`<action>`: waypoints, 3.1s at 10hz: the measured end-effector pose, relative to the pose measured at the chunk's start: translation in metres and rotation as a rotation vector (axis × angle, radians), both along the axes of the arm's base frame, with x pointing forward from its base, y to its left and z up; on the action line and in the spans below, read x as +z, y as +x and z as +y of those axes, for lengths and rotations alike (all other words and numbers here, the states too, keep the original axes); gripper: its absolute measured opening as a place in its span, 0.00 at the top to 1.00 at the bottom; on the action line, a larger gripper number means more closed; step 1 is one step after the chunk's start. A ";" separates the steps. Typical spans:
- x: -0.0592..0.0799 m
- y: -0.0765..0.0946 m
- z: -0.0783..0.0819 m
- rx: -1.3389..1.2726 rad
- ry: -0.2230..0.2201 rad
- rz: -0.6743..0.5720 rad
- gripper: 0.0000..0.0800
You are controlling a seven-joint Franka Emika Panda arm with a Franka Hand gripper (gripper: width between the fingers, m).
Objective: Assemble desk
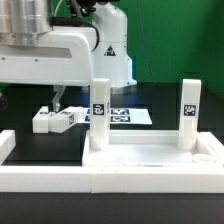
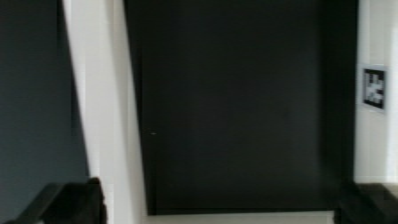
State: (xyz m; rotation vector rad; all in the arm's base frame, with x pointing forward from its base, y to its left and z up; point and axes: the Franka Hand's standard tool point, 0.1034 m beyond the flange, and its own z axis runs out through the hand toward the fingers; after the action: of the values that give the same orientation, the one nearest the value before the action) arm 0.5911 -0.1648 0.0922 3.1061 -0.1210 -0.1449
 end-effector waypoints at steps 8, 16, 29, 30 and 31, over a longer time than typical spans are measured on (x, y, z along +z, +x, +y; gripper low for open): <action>-0.014 -0.062 -0.024 -0.199 0.096 0.102 0.19; -0.037 -0.112 -0.004 -0.266 0.144 0.165 0.19; -0.053 -0.162 0.031 -0.368 0.296 0.732 0.19; -0.053 -0.167 0.033 -0.370 0.293 0.721 0.19; -0.054 -0.173 0.034 -0.374 0.295 0.722 0.19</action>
Offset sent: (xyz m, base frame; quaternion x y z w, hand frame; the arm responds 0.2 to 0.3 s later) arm -0.0251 -0.0339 -0.0047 0.1019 -0.0839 0.1359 0.9819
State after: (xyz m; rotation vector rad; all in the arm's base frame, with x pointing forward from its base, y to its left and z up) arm 0.4182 -0.1303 0.0382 3.0232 -0.6975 -1.3655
